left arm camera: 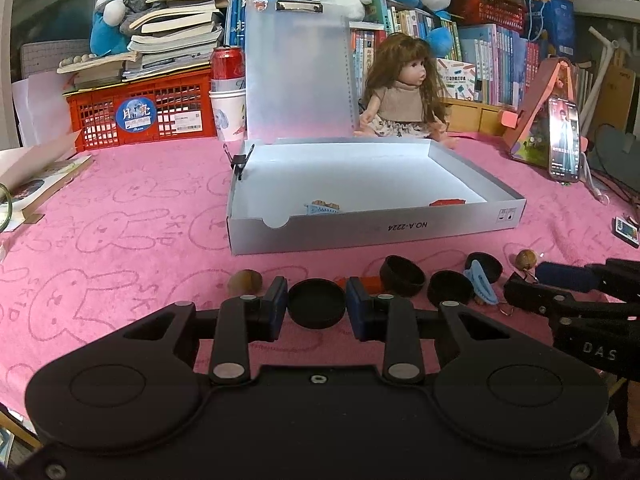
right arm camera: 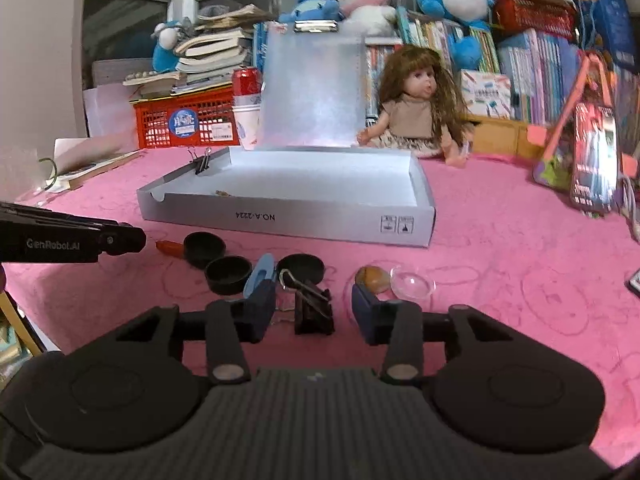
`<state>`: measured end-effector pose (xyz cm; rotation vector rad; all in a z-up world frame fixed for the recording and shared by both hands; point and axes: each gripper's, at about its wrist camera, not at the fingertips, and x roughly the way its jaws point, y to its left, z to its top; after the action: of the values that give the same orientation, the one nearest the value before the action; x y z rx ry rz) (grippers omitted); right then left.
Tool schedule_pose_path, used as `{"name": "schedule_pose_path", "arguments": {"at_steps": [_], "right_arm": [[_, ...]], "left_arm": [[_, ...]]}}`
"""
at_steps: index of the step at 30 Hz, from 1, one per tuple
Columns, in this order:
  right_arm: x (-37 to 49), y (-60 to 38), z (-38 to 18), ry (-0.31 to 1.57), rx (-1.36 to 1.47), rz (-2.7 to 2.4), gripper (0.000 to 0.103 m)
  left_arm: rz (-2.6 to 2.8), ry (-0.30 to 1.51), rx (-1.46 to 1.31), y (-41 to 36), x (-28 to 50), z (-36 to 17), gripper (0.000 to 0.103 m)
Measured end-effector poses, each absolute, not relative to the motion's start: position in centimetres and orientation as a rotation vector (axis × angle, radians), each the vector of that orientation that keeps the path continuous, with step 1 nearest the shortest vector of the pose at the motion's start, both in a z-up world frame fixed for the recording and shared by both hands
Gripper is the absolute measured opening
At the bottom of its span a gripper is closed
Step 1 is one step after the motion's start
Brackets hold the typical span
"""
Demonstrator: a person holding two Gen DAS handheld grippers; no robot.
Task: Organize rigid objects
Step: 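Close the left tool on a black round lid while the right tool grasps the black binder clip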
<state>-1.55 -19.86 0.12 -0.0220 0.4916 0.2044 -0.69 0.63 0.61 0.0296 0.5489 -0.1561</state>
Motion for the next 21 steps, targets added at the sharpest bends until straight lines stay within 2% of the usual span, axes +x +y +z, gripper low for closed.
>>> {"name": "schedule_pose_path", "arguments": {"at_steps": [7,9,11,21], "right_arm": [[-1.0,-20.1,-0.9,0.475,0.004,0.21,0.062],[-1.2,-20.0,-1.0,0.466,0.013,0.198,0.032],[-1.5,-19.9,-0.9,0.461,0.011,0.189,0.025],[-1.9,-19.7,0.7,0.446,0.014,0.164,0.025]], "left_arm": [[-0.152,0.552,0.023,0.8,-0.5,0.5,0.03],[-0.153,0.557,0.021,0.8,-0.4,0.4,0.03],[-0.156,0.559,0.019,0.7,-0.4,0.3,0.03],[-0.16,0.551,0.01,0.6,-0.1,0.9,0.03]]}}
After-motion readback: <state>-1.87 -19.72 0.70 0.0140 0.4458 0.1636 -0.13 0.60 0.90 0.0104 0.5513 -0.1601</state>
